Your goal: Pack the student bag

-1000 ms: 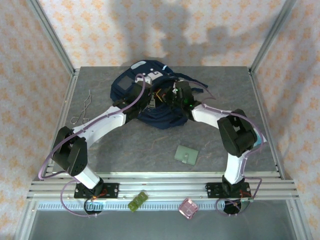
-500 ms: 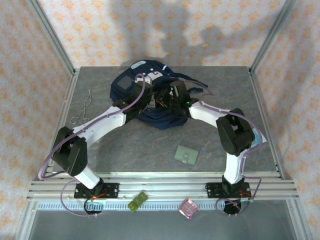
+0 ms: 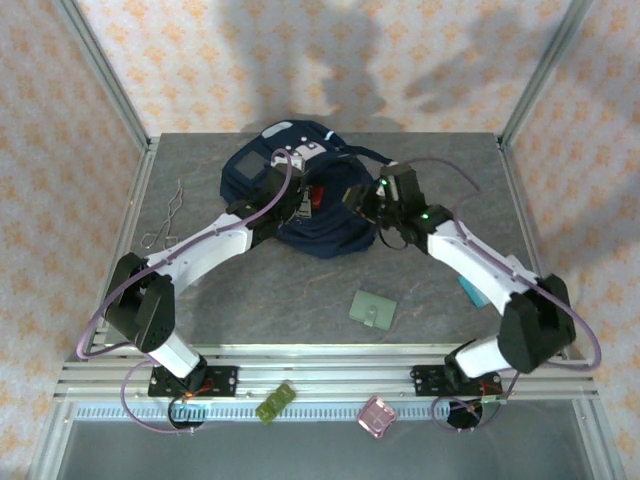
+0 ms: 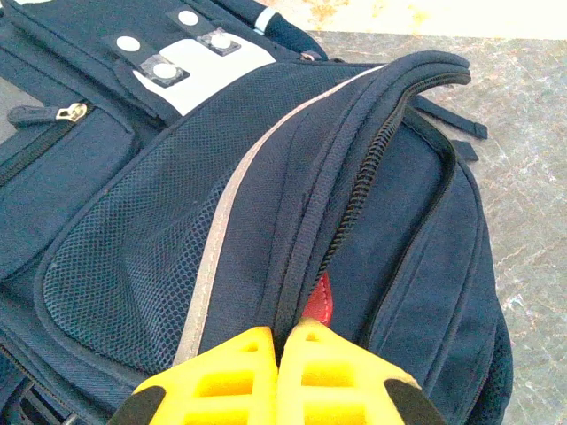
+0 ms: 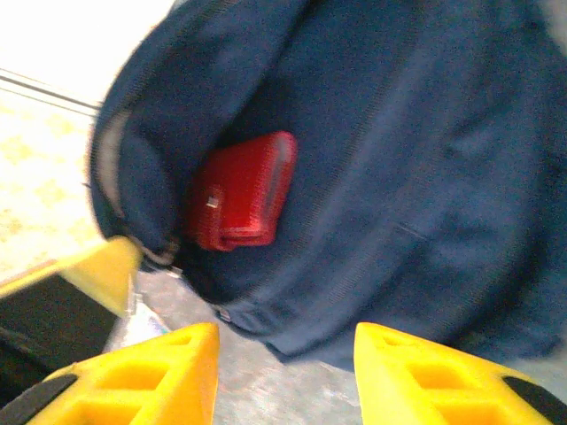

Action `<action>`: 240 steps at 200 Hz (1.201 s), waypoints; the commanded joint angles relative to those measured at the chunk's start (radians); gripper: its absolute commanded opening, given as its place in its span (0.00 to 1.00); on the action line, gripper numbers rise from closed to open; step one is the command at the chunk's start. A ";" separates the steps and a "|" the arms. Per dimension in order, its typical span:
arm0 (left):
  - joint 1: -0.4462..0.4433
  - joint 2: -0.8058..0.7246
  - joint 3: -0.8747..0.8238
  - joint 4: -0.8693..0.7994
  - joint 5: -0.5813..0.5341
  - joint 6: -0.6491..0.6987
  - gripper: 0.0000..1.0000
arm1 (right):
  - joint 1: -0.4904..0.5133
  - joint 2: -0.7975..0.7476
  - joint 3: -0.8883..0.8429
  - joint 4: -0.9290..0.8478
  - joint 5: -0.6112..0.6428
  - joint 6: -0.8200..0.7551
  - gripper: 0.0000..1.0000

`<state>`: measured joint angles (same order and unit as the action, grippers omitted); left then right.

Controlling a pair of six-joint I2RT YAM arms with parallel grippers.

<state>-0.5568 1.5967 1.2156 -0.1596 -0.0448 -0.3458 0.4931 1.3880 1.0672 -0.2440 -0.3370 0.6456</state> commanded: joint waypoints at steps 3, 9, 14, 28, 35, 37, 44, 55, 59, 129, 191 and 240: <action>-0.021 -0.026 -0.020 0.054 0.046 0.001 0.00 | -0.008 -0.083 -0.099 -0.208 0.037 -0.067 0.43; -0.023 -0.023 -0.025 0.054 0.049 0.004 0.00 | -0.008 -0.107 -0.127 -0.230 0.041 -0.067 0.44; -0.024 -0.023 -0.028 0.054 0.052 0.005 0.00 | -0.008 -0.129 -0.149 -0.245 0.042 -0.065 0.43; -0.028 -0.019 -0.038 0.055 0.059 0.006 0.00 | -0.009 -0.182 -0.207 -0.292 0.046 -0.052 0.43; -0.028 -0.017 -0.040 0.056 0.061 0.005 0.00 | -0.008 -0.202 -0.238 -0.307 0.046 -0.041 0.43; -0.030 -0.017 -0.040 0.057 0.062 0.005 0.00 | -0.008 -0.203 -0.247 -0.312 0.046 -0.038 0.43; -0.029 -0.017 -0.043 0.058 0.064 0.005 0.00 | -0.008 -0.240 -0.280 -0.325 0.039 -0.029 0.43; -0.031 -0.016 -0.046 0.064 0.068 0.003 0.00 | -0.008 -0.266 -0.328 -0.344 0.024 -0.022 0.44; -0.031 -0.015 -0.047 0.064 0.068 0.002 0.00 | -0.008 -0.270 -0.342 -0.354 0.022 -0.024 0.44; -0.032 -0.009 -0.059 0.078 0.071 -0.014 0.00 | -0.001 -0.346 -0.545 -0.384 -0.039 -0.006 0.46; -0.034 -0.003 -0.051 0.067 0.059 -0.015 0.00 | 0.030 -0.296 -0.619 -0.243 -0.097 0.023 0.46; -0.034 0.008 -0.053 0.074 0.062 -0.022 0.00 | 0.053 -0.237 -0.618 -0.176 -0.096 0.038 0.33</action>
<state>-0.5701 1.5970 1.1675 -0.1368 -0.0071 -0.3428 0.5240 1.1160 0.4576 -0.5079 -0.4263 0.6674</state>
